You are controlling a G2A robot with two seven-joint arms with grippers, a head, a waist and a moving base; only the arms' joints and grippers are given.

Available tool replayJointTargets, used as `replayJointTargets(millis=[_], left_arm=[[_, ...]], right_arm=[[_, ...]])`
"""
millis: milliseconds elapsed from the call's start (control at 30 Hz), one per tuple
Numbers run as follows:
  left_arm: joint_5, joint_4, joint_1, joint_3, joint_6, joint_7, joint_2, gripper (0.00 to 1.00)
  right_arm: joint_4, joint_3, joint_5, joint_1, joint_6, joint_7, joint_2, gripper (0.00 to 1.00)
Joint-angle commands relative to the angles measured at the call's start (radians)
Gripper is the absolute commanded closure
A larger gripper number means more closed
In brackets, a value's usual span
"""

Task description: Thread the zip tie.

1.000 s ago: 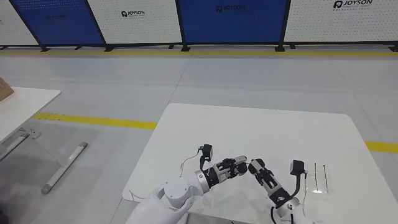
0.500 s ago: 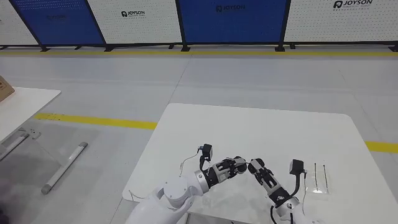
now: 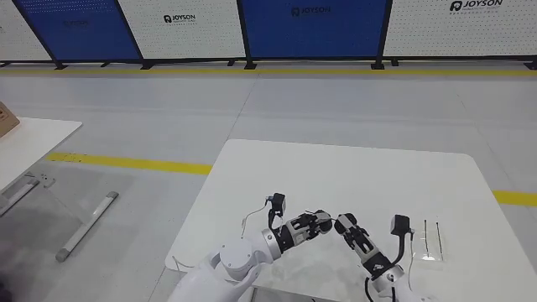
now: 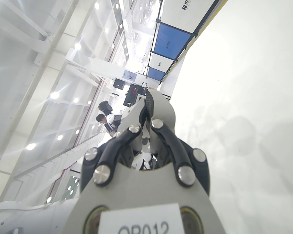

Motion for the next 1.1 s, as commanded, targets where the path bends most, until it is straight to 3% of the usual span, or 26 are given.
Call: replayJointTargets(millis=[0, 167, 200, 233, 400, 567, 767, 1067], left_arm=[[0.002, 0.000, -0.001, 0.001, 0.000, 0.003, 0.000, 1.00], [0.013, -0.002, -0.001, 0.002, -0.003, 0.009, 0.001, 1.00], [0.016, -0.003, 0.000, 0.002, -0.004, 0.012, 0.001, 1.00], [0.017, -0.005, 0.001, 0.002, -0.005, 0.014, 0.001, 1.00], [-0.011, -0.019, 0.012, -0.002, 0.002, 0.067, -0.002, 1.00], [-0.032, -0.040, 0.023, -0.019, 0.030, 0.102, -0.001, 1.00], [0.030, -0.041, 0.037, -0.016, 0.039, 0.130, 0.002, 1.00], [0.028, -0.040, 0.038, -0.016, 0.042, 0.131, 0.002, 1.00]], right_arm=[[-0.001, 0.002, 0.000, -0.001, 0.000, 0.001, 0.000, 1.00], [-0.002, 0.004, -0.005, -0.003, 0.003, 0.006, 0.000, 1.00], [-0.003, 0.005, -0.003, -0.003, 0.006, 0.008, 0.000, 0.55], [-0.004, 0.005, 0.001, -0.004, 0.009, 0.009, -0.001, 0.00], [-0.014, 0.019, -0.015, -0.007, 0.008, 0.017, 0.002, 0.00], [-0.050, 0.099, -0.012, -0.062, -0.034, -0.013, 0.014, 0.00], [-0.092, 0.198, 0.069, -0.133, -0.054, -0.006, 0.026, 0.00], [-0.096, 0.205, 0.077, -0.139, -0.054, -0.004, 0.027, 0.00]])
